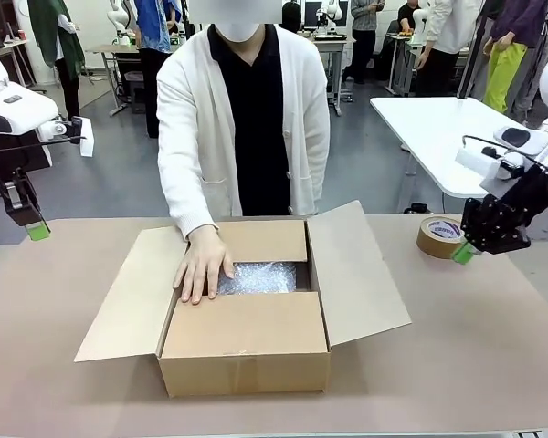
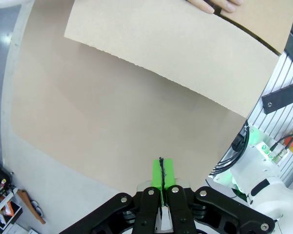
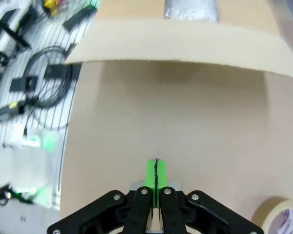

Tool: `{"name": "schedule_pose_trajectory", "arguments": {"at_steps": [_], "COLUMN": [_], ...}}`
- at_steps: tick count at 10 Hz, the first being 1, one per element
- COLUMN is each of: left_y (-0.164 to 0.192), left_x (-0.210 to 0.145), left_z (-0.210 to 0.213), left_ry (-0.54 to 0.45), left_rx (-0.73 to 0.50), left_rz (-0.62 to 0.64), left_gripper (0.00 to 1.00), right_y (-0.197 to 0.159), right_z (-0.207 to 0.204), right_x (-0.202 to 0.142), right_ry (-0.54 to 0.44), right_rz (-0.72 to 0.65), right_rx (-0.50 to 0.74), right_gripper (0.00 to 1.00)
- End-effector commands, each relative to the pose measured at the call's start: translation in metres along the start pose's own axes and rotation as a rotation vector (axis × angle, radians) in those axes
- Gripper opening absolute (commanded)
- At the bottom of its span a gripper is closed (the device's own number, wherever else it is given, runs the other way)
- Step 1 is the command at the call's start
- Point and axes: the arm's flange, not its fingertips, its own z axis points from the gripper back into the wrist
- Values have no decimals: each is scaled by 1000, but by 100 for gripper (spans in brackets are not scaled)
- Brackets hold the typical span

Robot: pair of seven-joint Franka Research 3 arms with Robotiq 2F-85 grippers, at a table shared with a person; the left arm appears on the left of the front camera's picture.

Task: Wrap the clocks to prevent damage.
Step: Push the right (or left) flap of the Package Box to close it.

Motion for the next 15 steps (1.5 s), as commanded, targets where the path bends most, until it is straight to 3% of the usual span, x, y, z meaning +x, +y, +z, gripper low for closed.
{"name": "schedule_pose_trajectory", "arguments": {"at_steps": [1, 2, 3, 4, 10, 12, 15], "left_y": [0, 0, 0, 0, 0, 0, 0], "left_x": [-1, -1, -1, -1, -1, -1, -1], "left_z": [1, 1, 1, 1, 1, 1, 1], "left_ry": [-5, -5, -5, -5, -5, -5, -5], "left_rx": [-1, -1, -1, -1, -1, -1, -1], "left_rz": [6, 6, 6, 6, 6, 6, 6], "left_gripper": [0, 0, 0, 0, 0, 0, 0], "right_y": [-17, -16, -12, -10, -13, -11, -18], "right_z": [-14, -22, -28, -14, -16, -58, -98], "right_x": [-19, -32, -37, -26, -21, -29, -32], "right_ry": [-189, -304, -301, -200, -205, -353, -447], "right_rz": [-119, -246, -308, -151, -172, -117, -71], "right_rx": [-20, -56, -65, -25, -36, 54, 84], "right_gripper": [1, 1, 1, 1, 1, 1, 1]}}
